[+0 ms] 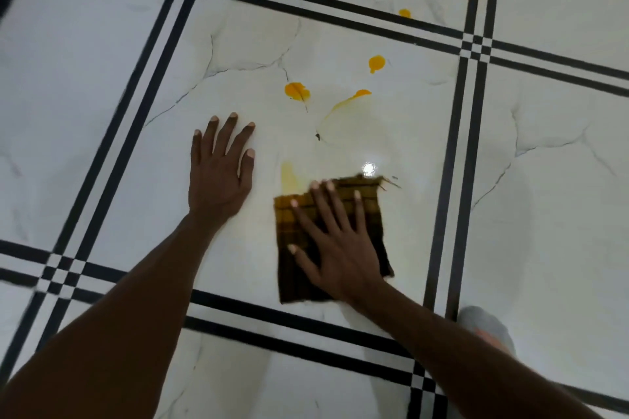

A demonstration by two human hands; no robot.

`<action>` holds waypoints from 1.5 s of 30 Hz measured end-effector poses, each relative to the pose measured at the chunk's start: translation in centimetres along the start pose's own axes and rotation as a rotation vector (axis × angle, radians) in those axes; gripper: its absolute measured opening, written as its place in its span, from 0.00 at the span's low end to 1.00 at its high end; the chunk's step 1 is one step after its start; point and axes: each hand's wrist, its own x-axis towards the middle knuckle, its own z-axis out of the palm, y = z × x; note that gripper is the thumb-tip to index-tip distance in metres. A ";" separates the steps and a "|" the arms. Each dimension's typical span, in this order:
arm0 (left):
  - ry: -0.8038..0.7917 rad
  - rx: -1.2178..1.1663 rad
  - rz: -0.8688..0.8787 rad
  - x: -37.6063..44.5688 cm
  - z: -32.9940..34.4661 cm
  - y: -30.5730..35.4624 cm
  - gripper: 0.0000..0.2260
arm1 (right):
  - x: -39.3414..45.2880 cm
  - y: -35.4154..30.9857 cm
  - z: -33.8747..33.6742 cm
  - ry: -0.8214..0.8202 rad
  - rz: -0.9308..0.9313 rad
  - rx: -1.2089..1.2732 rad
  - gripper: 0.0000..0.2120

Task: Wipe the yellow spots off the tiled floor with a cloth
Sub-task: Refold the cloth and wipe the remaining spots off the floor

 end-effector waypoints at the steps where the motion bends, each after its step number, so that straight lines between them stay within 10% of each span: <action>1: -0.002 0.003 -0.001 -0.1 0.1 -0.1 0.22 | 2.9 0.2 0.0 0.038 -0.031 -0.003 0.33; 7: 0.019 -0.034 -0.018 0.0 -0.1 -0.1 0.22 | 7.2 4.9 -0.9 0.177 0.380 -0.025 0.32; 13: 0.034 -0.057 -0.055 0.1 0.2 -0.1 0.22 | 5.2 -2.2 0.3 0.056 -0.006 0.019 0.33; 19: 0.038 -0.040 -0.067 0.1 0.3 0.0 0.23 | 18.5 3.8 -1.8 0.175 0.342 0.010 0.34; 26: 0.030 -0.050 -0.062 0.0 -0.1 -0.1 0.22 | 5.4 3.6 -1.0 0.002 -0.348 -0.079 0.33; 33: 0.048 0.026 -0.090 0.2 0.6 -0.1 0.25 | 19.6 13.0 -5.1 0.150 0.381 0.014 0.33; 41: 0.061 0.053 -0.309 -0.4 0.5 -0.2 0.28 | 14.5 5.8 -3.0 0.001 -0.398 -0.167 0.31; 45: 0.028 0.110 -0.301 -0.3 0.7 -0.2 0.29 | 17.8 11.6 -4.7 0.074 -0.178 -0.141 0.31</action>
